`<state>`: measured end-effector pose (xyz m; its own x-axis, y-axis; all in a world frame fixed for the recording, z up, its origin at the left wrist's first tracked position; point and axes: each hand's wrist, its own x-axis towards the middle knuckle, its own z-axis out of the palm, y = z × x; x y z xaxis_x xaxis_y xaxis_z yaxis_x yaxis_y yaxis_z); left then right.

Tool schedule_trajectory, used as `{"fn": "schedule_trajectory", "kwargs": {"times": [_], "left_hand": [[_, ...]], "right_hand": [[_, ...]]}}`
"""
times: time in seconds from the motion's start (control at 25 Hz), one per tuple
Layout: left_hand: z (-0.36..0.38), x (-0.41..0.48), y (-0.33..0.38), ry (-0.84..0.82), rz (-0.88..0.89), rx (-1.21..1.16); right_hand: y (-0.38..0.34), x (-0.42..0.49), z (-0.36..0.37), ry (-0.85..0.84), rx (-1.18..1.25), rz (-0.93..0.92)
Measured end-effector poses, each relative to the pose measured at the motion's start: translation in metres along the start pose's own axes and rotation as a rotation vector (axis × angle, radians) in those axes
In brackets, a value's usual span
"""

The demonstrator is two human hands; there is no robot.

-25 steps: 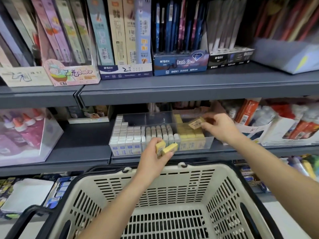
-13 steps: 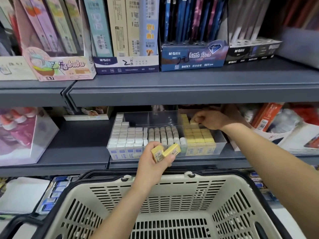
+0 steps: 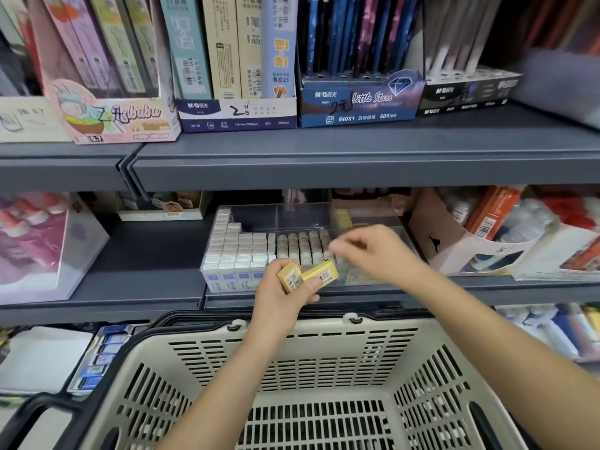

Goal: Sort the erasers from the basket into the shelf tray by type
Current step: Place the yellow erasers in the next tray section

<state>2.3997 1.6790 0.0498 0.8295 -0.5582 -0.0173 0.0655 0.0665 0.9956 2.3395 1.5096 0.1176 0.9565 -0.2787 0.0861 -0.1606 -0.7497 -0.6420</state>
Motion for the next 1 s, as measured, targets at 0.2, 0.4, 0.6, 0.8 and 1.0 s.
{"fn": "schedule_trajectory", "kwargs": {"times": [0.2,0.4,0.6,0.8,1.0], "left_hand": [[-0.001,0.000,0.001,-0.003,-0.003,-0.055],[-0.002,-0.001,0.004,0.000,-0.054,-0.145],[-0.001,-0.003,0.002,-0.029,0.027,-0.088],[-0.001,-0.004,0.002,-0.015,0.058,-0.073],[0.000,-0.003,0.002,-0.014,0.060,-0.077]], "right_hand": [[-0.005,-0.016,0.008,-0.118,0.213,0.013],[0.015,0.011,-0.025,0.085,0.280,0.153],[0.033,0.047,-0.056,0.200,-0.489,0.135],[0.050,0.070,-0.044,-0.009,-0.581,0.091],[0.068,0.087,-0.026,-0.218,-0.546,0.153]]}}
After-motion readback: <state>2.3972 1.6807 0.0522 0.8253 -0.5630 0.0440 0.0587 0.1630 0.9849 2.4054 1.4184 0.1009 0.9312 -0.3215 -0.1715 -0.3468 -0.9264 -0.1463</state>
